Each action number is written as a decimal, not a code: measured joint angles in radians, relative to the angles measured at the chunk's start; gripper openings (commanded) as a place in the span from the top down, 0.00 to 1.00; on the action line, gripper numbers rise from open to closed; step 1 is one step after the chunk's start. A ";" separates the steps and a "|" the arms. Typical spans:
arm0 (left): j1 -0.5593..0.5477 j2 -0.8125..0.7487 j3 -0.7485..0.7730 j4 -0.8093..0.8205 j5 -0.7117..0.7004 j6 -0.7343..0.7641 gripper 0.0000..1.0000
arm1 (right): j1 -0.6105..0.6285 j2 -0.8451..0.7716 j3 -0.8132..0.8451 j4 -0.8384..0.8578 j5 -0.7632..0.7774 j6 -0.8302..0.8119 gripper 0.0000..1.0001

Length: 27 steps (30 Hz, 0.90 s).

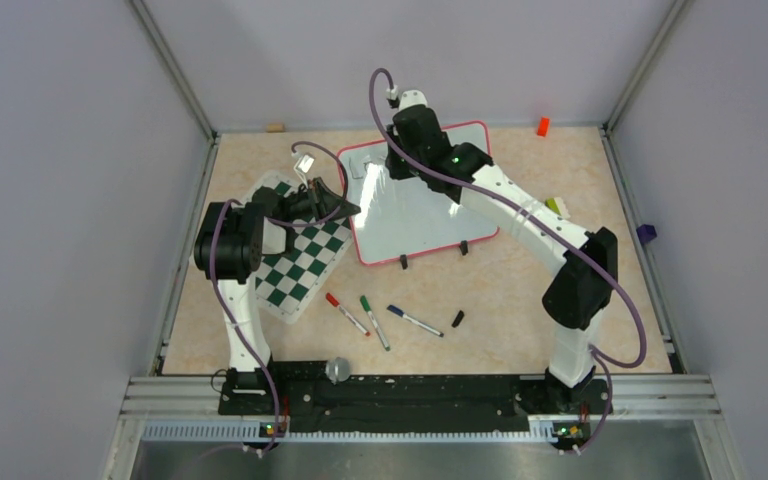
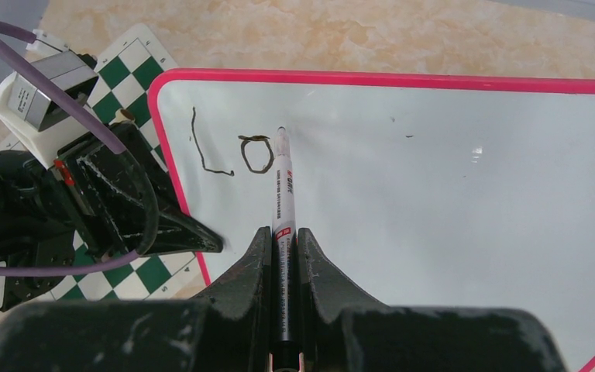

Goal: Write a sentence on the whiteboard

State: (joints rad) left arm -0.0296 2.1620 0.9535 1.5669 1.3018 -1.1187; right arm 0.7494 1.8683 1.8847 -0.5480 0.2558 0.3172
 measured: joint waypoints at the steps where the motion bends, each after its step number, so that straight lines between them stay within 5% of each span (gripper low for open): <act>1: 0.000 0.000 0.000 0.000 0.000 0.000 1.00 | 0.000 0.000 0.000 0.000 0.000 0.000 1.00; 27: 0.000 0.000 0.000 -0.010 -0.002 -0.002 1.00 | 0.000 -0.019 -0.092 -0.022 -0.013 0.027 1.00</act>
State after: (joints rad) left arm -0.0292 2.1620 0.9535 1.5566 1.2995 -1.1202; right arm 0.7494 1.8488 1.7924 -0.5697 0.2428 0.3447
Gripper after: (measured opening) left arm 0.071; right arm 0.087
